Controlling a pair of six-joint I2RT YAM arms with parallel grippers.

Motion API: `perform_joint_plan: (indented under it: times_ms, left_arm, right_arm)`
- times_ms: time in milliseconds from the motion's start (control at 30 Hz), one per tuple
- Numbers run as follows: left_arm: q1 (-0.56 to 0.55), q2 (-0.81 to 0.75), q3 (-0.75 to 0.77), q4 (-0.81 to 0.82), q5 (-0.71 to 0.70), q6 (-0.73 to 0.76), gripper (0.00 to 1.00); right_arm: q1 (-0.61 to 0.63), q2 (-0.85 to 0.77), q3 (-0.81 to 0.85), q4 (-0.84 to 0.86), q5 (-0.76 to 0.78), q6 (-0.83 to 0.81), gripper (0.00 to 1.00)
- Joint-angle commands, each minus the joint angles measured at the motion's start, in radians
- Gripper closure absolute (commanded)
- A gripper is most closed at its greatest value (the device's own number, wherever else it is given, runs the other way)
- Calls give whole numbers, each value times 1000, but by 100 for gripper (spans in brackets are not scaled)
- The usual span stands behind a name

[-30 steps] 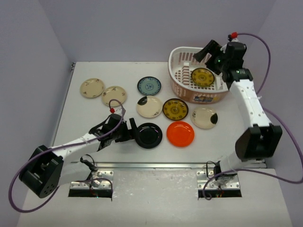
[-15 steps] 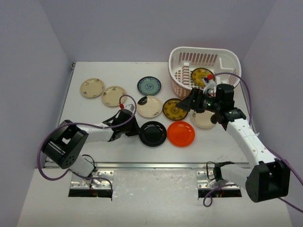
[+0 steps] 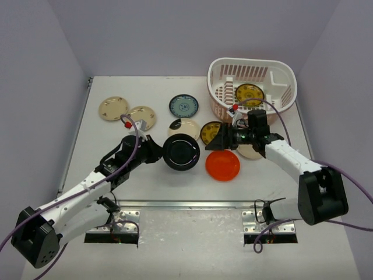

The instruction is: Place the plates into the plastic bin on the countertop

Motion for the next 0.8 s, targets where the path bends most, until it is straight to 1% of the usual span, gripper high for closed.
perform_joint_plan:
  times_ms: [0, 33, 67, 100, 133, 233, 267, 367, 433, 467, 500, 533, 567, 600, 633, 667, 700, 767]
  left_arm:
    - [-6, -7, 56, 15, 122, -18, 100]
    - [-6, -7, 56, 16, 149, -18, 100]
    - [-6, -3, 59, 43, 169, -24, 100]
    - [-6, 6, 61, 71, 203, -38, 100]
    - [-6, 14, 67, 82, 225, -44, 100]
    - [-6, 43, 81, 129, 257, -54, 100]
    - [-6, 49, 83, 148, 264, -59, 100]
    - [-6, 69, 97, 177, 288, -67, 100]
    - [-6, 81, 120, 193, 298, -69, 100]
    - [-6, 88, 129, 191, 294, -66, 100]
    - [-6, 93, 139, 185, 287, -60, 100]
    - [-7, 98, 157, 160, 262, -56, 91]
    - [-7, 102, 181, 131, 216, -50, 69]
    - [-7, 104, 211, 91, 149, -41, 39]
    - [-7, 103, 253, -8, 53, -29, 7]
    - [-6, 96, 285, -136, -32, -27, 0]
    - [-6, 86, 311, -223, -106, -26, 0]
    - [-6, 18, 349, -335, -269, -17, 0]
  right_arm:
    - [81, 33, 12, 68, -16, -51, 11]
    - [82, 41, 5, 70, -15, -50, 15]
    - [83, 47, 0, 108, -48, -30, 20]
    - [85, 54, -4, 129, -67, -15, 35]
    - [87, 56, -8, 138, -72, -6, 39]
    - [87, 53, -27, 185, -92, 27, 46]
    - [87, 53, -34, 204, -96, 40, 58]
    - [88, 50, -41, 220, -69, 57, 80]
    - [87, 51, -39, 225, -54, 72, 81]
    - [86, 53, -35, 228, -52, 83, 86]
    - [85, 53, -27, 228, -47, 91, 97]
    - [83, 50, -22, 228, -37, 105, 100]
    - [75, 41, -17, 228, -20, 119, 100]
    - [57, 26, -11, 228, 1, 135, 100]
    - [26, 3, -2, 223, 23, 169, 100]
    - [-30, -15, 6, 202, 87, 218, 100]
    - [-81, -32, 25, 180, 148, 259, 100]
    - [-158, -79, 63, 81, 367, 343, 100]
